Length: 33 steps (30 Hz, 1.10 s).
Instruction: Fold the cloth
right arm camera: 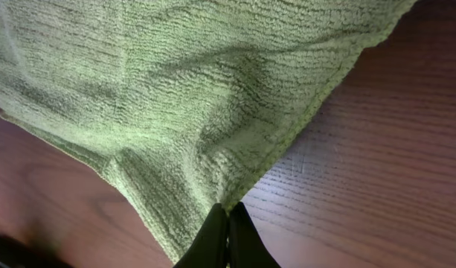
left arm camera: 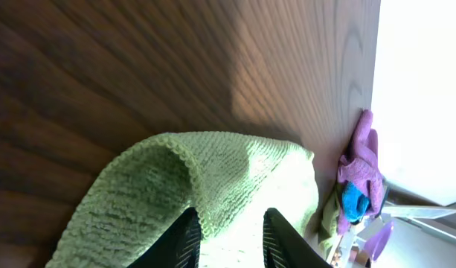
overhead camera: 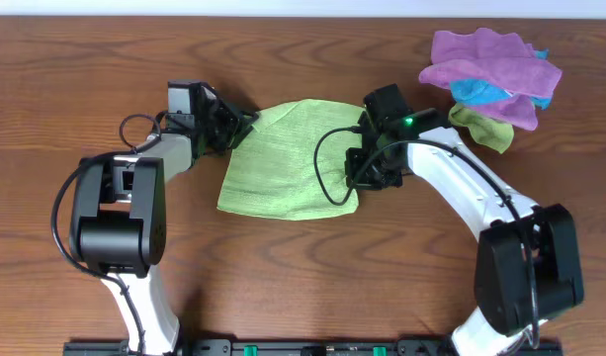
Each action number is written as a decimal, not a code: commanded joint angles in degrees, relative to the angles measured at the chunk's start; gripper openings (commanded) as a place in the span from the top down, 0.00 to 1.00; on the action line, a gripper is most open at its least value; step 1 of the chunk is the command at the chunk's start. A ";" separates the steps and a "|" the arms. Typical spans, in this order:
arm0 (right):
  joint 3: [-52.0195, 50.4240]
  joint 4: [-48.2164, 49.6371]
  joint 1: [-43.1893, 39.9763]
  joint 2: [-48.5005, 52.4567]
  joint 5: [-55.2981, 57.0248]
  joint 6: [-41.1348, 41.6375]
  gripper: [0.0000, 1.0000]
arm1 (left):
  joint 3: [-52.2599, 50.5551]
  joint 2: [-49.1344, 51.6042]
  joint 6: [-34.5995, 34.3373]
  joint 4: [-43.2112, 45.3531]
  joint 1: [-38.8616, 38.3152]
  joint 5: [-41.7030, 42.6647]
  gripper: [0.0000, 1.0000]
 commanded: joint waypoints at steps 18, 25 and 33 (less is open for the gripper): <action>-0.17 -0.13 0.55 -0.20 -0.66 0.61 0.98 | -0.24 1.01 -0.63 0.46 -2.89 -3.82 0.83; -0.17 -1.07 2.60 -0.20 -0.59 0.59 0.99 | -0.24 1.01 -3.80 4.66 -1.84 -5.79 0.91; -0.17 -1.38 6.43 -0.20 -0.31 0.61 0.98 | -0.24 1.01 -5.73 4.98 -0.79 -12.17 0.82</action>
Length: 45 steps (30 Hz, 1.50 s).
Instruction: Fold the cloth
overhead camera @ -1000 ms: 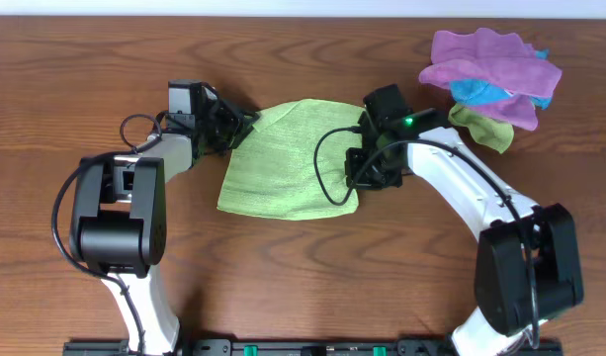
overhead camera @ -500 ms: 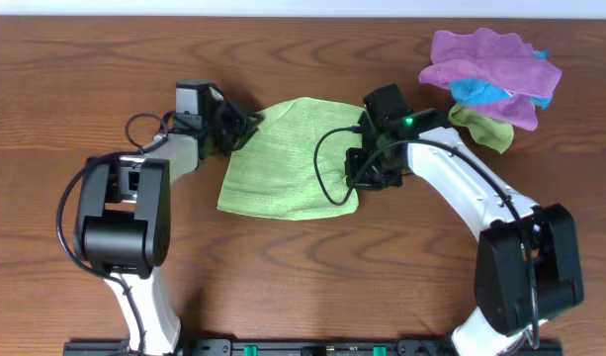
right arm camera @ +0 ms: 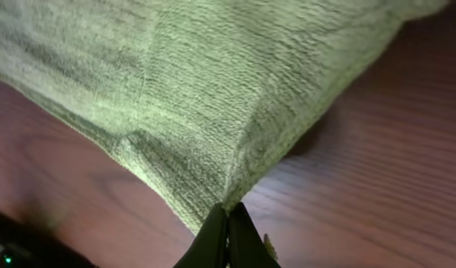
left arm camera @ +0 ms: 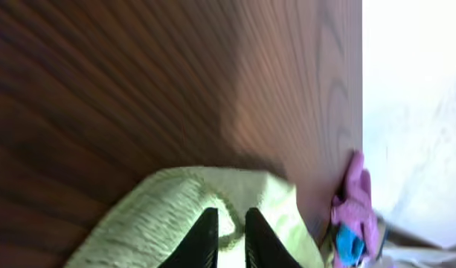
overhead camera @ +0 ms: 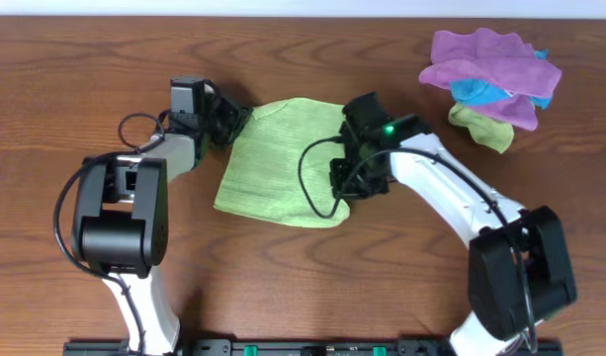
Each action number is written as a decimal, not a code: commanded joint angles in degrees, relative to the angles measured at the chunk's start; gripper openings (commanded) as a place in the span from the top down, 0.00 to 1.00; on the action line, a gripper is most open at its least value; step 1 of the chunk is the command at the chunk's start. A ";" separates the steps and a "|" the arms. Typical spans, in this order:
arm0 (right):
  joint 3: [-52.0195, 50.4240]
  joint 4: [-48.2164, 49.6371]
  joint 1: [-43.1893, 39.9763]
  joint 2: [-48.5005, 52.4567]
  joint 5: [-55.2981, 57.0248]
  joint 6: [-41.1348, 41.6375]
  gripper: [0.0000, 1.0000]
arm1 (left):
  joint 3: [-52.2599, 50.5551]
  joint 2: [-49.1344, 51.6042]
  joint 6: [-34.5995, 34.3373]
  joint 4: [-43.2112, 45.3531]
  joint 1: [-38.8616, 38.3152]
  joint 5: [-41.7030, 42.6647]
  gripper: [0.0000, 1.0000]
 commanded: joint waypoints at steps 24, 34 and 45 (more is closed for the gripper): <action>-0.17 -1.20 0.98 -0.20 0.22 1.29 0.98 | -0.22 1.01 -3.87 5.60 3.10 6.75 0.59; -0.17 -0.96 0.98 -0.20 0.17 1.70 0.98 | -0.22 1.01 -4.94 5.18 -2.71 3.98 0.56; -0.17 -0.96 0.98 -0.20 0.17 1.68 0.98 | -0.22 1.05 -4.04 2.16 -3.13 0.79 0.56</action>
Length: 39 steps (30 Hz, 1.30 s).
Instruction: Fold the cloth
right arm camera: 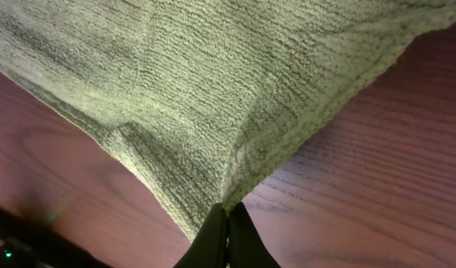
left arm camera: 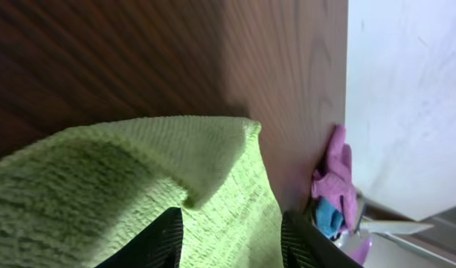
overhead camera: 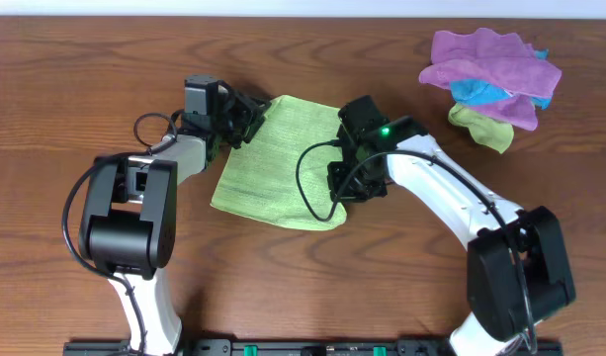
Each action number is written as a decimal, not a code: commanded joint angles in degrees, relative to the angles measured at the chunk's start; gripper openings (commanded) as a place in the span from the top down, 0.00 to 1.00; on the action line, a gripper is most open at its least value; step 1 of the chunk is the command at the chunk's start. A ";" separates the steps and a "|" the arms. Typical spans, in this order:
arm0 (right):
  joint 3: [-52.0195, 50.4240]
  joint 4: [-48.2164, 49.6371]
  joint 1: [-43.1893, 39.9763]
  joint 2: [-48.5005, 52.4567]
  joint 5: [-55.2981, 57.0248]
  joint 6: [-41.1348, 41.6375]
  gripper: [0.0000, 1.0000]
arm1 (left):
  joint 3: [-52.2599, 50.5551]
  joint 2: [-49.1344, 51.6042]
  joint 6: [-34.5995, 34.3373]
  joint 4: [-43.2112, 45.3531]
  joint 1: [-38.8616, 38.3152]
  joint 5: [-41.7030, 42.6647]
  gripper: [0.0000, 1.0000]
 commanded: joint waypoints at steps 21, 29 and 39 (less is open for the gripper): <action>-0.17 -0.74 0.37 -0.20 0.13 0.72 0.98 | -0.17 6.73 -6.54 10.45 -0.94 -5.55 0.55; -0.17 -0.72 0.37 -0.20 0.13 0.70 0.98 | -0.17 6.73 -8.02 14.25 -0.94 -4.33 0.59; -0.17 -3.58 0.31 -0.31 3.72 0.74 0.98 | -0.17 6.73 -6.19 14.40 1.22 -6.43 0.60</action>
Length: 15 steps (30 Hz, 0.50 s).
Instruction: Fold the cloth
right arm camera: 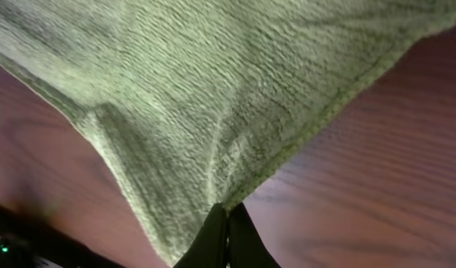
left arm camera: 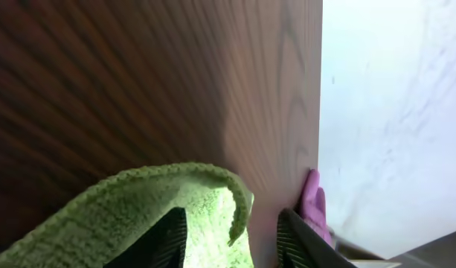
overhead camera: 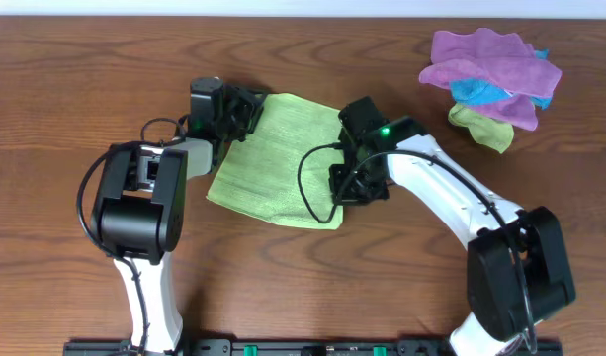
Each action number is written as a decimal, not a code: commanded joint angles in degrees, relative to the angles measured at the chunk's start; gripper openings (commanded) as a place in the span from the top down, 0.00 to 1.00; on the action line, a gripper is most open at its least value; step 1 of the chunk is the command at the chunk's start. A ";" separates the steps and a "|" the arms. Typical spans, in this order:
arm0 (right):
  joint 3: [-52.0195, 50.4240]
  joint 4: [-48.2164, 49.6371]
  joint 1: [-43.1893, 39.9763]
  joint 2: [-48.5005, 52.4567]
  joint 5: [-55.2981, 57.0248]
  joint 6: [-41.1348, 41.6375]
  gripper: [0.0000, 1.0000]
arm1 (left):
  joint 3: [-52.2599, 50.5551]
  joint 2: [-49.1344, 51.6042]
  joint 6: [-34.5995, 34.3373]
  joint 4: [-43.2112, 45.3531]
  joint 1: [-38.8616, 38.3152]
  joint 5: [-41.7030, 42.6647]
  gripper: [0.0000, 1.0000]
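Observation:
A green cloth (overhead camera: 278, 158) lies flat on the wooden table (overhead camera: 85, 59), its long side slanted. My left gripper (overhead camera: 248, 114) sits at the cloth's far left corner. In the left wrist view it (left arm camera: 231, 242) is open, with the curled corner of the cloth (left arm camera: 138, 208) between its spread fingers (left arm camera: 164, 238). My right gripper (overhead camera: 348, 190) is at the cloth's right edge near the front corner. The right wrist view shows it (right arm camera: 226, 223) shut on that edge of the cloth (right arm camera: 213, 89), which rises into a pinched ridge.
A pile of purple, blue and green cloths (overhead camera: 490, 74) lies at the far right of the table. In the left wrist view the pile's purple cloth (left arm camera: 313, 201) peeks out by the table's far edge, with a white wall behind it.
The cloth has shifted slightly left and turned, its front left corner now further left. The left gripper stays open at the far corner, where less cloth shows. The right gripper stays shut on the edge.
First the left gripper was open at the cloth's far left corner and the right was shut on its right edge. Then the left fingers stood narrowly around the corner and the cloth lay further left. After that the left gripper was wide open, and remains so.

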 commanded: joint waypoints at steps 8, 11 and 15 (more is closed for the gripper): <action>-0.17 -2.91 0.17 -2.05 11.15 1.84 0.98 | -0.17 1.07 8.98 -0.09 7.80 10.08 0.69; -0.17 -3.98 -0.20 -2.23 15.45 2.95 0.98 | -0.17 1.05 10.12 0.00 9.62 14.67 0.73; -0.17 -4.15 -1.38 -2.23 20.04 3.85 0.99 | -0.17 1.03 11.23 0.07 11.45 22.10 0.76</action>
